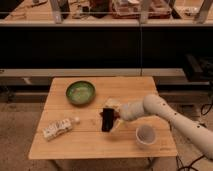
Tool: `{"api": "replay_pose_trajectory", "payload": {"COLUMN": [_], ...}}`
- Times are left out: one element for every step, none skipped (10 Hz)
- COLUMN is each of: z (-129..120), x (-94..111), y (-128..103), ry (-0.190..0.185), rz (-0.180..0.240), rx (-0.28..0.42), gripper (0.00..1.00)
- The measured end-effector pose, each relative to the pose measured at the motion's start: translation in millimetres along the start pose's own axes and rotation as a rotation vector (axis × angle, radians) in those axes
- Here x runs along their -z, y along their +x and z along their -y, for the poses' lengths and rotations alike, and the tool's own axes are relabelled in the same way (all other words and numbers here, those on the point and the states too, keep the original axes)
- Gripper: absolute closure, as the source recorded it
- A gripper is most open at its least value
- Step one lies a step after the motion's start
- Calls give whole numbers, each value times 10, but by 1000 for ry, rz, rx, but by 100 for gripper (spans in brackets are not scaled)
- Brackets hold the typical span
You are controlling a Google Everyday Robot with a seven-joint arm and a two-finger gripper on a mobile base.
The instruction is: Place the eraser on the white sponge
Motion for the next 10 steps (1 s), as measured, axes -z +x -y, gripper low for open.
{"api": "replay_pose_trajectory", "payload": {"z": [316, 512, 719, 960, 1070, 1155, 1220, 1279, 1317, 1381], "x": [49, 51, 28, -57, -111, -165, -221, -262, -275, -269], "y": [14, 53, 119, 215, 304, 416, 513, 619, 686, 799], "ry": [29, 40, 51, 54, 55, 56, 56, 61, 67, 82], "rz": [10, 6, -6, -25, -37, -49, -57, -64, -68, -74], "rx": [-22, -43, -71, -108, -134, -162, -184, -204, -215, -232], "gripper": [49, 49, 49, 49, 49, 49, 49, 49, 49, 49]}}
